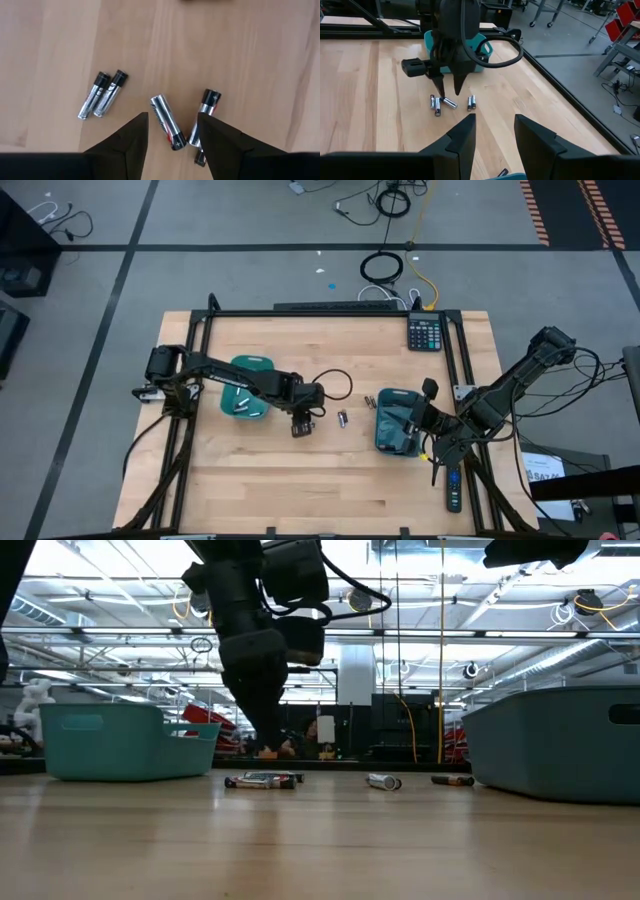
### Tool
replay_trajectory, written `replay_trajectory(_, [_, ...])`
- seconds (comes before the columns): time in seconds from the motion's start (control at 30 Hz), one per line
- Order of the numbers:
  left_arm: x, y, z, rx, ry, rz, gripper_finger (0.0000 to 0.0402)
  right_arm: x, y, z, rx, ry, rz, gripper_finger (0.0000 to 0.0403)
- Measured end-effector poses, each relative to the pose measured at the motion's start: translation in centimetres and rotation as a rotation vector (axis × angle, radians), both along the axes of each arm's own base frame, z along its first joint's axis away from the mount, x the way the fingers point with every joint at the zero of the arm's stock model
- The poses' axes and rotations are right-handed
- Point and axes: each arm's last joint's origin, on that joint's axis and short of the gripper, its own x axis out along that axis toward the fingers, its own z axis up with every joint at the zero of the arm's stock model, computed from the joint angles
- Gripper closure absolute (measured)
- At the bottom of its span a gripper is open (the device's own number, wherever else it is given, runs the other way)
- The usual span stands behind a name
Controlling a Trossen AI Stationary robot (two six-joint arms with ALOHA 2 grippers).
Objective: Sort batteries
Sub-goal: Put the silver battery into the green bin
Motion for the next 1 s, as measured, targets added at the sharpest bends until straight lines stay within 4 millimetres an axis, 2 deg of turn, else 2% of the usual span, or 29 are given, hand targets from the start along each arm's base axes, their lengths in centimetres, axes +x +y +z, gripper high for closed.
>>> replay_trajectory(0.17, [0.3,0.0,-0.5,0.011,0.001,0.005,0.0224,0.0,0.0,0.0,0.000,0.000,0.000,0.0277])
replay_trajectory(0.53, [0.8,0.1,-3.2,0.063,0.070,-0.002,0.0230,0.0,0.0,0.0,-0.001,0.003,0.001,0.0277])
replay_trajectory(0.63, [0.8,0.2,-3.5,0.074,0.080,-0.011,0.0259,0.0,0.0,0.0,-0.001,0.004,0.001,0.0277])
replay_trajectory(0.8, [0.8,0.2,-3.5,0.115,0.082,-0.052,0.0360,0.0,0.0,0.0,-0.002,0.004,0.002,0.0277])
replay_trajectory(1.0, [0.9,0.5,-2.9,0.177,0.108,-0.059,0.0360,0.0,0.0,0.0,-0.001,0.005,0.002,0.0277])
